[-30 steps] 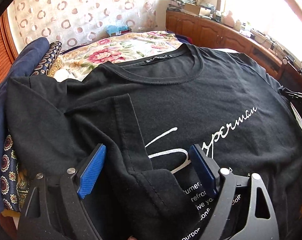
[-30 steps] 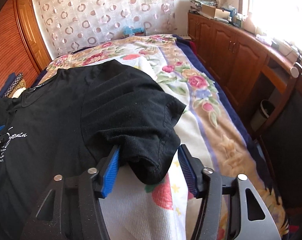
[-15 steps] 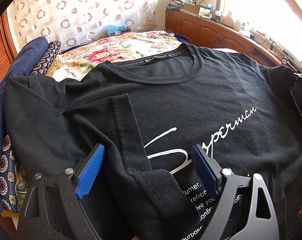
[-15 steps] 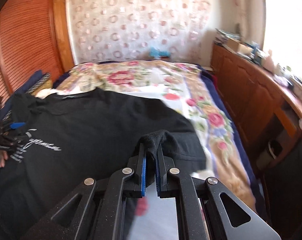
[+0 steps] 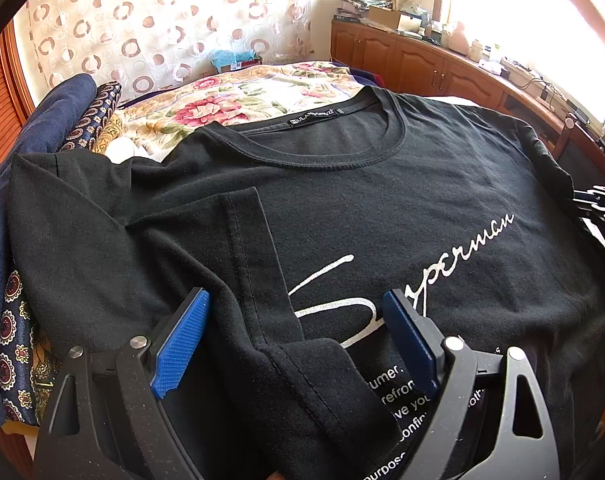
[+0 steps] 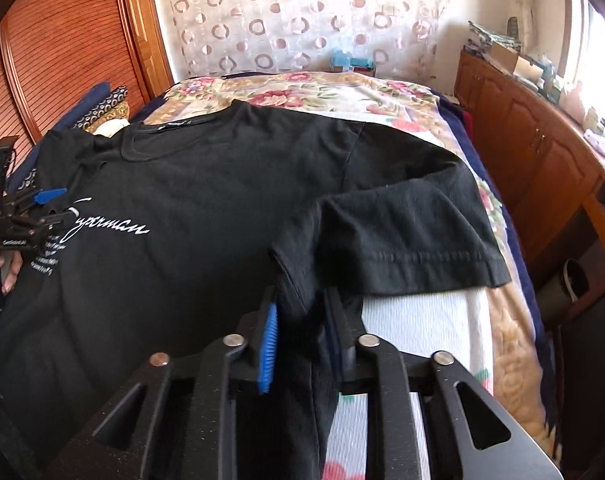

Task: Fold small clothes
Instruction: 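Fold the held side over toward the center with the right gripper, release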

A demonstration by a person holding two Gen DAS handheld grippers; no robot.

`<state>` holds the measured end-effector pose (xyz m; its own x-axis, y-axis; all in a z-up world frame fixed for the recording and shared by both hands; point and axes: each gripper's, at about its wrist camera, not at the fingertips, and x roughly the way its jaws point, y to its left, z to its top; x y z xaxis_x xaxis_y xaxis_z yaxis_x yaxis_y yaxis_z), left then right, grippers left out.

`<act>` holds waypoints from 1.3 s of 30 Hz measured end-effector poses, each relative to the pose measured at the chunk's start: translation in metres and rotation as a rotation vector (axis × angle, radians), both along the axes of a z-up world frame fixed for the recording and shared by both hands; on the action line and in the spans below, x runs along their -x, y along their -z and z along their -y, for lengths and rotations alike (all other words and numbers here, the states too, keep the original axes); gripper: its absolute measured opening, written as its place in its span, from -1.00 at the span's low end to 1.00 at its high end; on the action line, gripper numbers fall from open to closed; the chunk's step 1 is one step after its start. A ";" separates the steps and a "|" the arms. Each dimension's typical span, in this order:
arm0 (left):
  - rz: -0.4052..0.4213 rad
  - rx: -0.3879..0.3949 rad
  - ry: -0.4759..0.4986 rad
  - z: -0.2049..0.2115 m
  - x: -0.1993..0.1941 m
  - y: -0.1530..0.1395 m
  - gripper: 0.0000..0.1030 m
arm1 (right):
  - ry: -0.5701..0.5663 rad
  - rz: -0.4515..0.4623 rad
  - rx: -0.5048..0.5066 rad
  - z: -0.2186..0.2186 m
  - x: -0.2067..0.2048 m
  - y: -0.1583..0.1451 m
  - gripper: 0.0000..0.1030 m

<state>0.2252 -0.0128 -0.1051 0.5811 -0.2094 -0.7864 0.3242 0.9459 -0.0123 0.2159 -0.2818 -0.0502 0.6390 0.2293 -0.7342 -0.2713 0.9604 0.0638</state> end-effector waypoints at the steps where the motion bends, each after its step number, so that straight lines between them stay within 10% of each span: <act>1: 0.001 -0.001 0.000 0.000 0.000 0.000 0.71 | 0.006 0.001 0.009 0.001 0.003 -0.003 -0.40; 14: 0.117 0.057 -0.050 -0.010 0.014 -0.035 0.71 | 0.250 0.068 0.083 0.062 -0.011 -0.020 -0.21; 22: 0.131 0.086 -0.054 -0.015 0.021 -0.042 0.71 | 0.286 -0.013 -0.043 0.085 -0.049 -0.001 -0.22; 26: 0.130 0.089 -0.055 -0.015 0.024 -0.041 0.71 | 0.229 -0.011 -0.031 0.089 -0.047 -0.006 -0.88; 39: 0.153 0.098 -0.095 -0.030 0.035 -0.047 0.71 | -0.107 0.181 0.013 -0.007 -0.037 -0.089 -0.92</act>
